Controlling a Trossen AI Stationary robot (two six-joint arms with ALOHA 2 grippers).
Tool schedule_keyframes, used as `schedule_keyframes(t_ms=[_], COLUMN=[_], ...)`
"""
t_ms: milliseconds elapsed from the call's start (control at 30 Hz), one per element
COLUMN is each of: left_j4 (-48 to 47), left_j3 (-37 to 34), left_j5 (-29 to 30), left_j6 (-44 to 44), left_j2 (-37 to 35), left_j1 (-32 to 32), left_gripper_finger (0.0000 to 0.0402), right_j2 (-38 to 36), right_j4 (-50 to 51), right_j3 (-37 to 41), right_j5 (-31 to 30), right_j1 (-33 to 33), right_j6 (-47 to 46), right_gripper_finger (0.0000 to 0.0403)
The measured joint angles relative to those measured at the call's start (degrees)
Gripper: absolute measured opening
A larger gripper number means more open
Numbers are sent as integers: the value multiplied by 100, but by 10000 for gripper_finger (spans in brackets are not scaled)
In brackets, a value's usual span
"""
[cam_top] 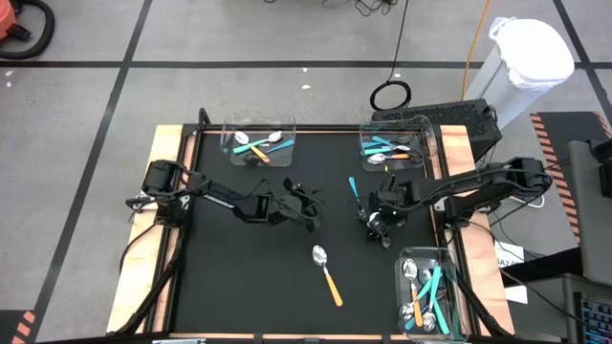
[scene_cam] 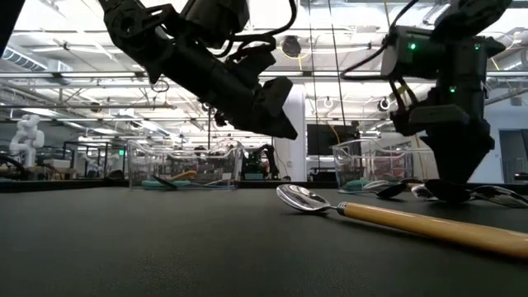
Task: Sort silverware by color (type)
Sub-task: Put the blue spoon into the top left transparent bin
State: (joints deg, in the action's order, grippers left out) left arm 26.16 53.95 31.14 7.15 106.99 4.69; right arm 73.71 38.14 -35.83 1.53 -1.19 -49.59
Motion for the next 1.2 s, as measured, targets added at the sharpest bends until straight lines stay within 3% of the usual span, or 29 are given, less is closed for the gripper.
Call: schedule_keyframes(t_ms=[167, 367, 500, 700, 867, 933, 1133, 1200], left_j4=[-21, -21, 16, 318, 622, 708, 1400, 1662], left_j3=[0, -2, -1, -4, -1, -2, -2, -2], left_j5=[0, 4, 4, -156, -765, -1080, -1476, -2119], left_j6=[1, 5, 277, 431, 391, 239, -386, -658], left_j2=[1, 1, 1, 73, 109, 117, 117, 115], left_j1=[20, 20, 20, 20, 0, -23, -53, -70], left_gripper_finger=[171, 171, 171, 171, 171, 171, 171, 171], right_j2=[271, 173, -150, -357, -271, -212, 37, 126], right_j4=[-9, -119, -791, -3463, -5334, -5717, -6038, -6106], right_j3=[-10, -97, -283, -376, -376, -376, -374, -374], right_j5=[24, -14, -8, -143, -139, 12, 1278, 1374], right_j1=[2, 2, 21, 26, 4, -7, -116, -118], right_j6=[275, 604, 1039, 2289, 3621, 3893, 4135, 4153], right_gripper_finger=[122, 19, 26, 13, 15, 15, 15, 15])
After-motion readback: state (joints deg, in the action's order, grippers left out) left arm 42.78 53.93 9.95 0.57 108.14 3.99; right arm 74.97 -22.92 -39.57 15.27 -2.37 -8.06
